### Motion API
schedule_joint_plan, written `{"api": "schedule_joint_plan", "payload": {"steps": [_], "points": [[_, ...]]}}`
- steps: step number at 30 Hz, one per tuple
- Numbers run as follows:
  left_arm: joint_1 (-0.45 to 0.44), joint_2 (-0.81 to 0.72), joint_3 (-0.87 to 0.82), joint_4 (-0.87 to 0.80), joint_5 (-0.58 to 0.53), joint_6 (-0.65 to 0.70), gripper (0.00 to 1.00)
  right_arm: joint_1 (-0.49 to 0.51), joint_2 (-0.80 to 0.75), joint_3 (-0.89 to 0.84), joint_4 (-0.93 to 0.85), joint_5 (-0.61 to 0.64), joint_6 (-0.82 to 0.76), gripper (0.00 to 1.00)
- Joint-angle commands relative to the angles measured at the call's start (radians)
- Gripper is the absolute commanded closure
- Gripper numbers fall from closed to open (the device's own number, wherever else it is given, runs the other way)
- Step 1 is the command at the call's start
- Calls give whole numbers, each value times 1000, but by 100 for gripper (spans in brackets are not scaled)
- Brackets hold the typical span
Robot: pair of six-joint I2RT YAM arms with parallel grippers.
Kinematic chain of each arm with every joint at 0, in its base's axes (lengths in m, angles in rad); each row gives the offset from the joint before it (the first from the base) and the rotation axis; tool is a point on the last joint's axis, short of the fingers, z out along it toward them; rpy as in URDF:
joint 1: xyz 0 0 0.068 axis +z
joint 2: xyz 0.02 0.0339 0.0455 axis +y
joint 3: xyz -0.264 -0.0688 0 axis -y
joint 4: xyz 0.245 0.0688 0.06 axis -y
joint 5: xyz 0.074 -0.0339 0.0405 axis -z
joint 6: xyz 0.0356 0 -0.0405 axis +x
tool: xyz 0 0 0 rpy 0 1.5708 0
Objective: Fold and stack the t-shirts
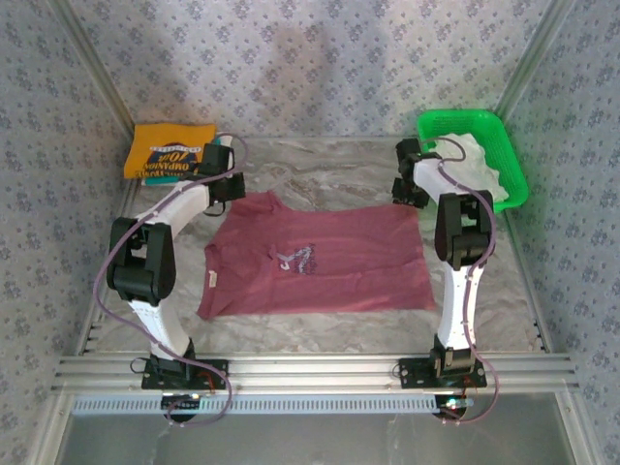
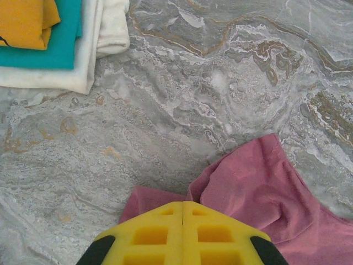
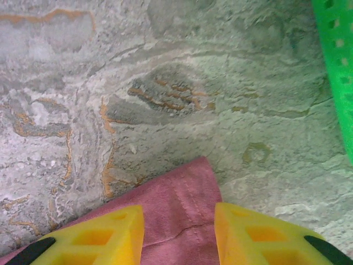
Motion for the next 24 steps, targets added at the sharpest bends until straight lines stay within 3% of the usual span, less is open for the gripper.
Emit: {"api": "schedule_joint_plan", "payload": {"steps": [1,6,17,24], "points": [[-1,-31,14,1,-6,13,100,-10,-16,20,-9,14,5,58],[-3,-25,29,-5,-1,13,100,-13,47,63,-19,17,13,50],[-3,-9,45,-11,-5,11,100,-4,124,130,-49,23,24,53],[-3,-8,53,-9,-15,11,100,0,106,109,-63,19,29,82]]}}
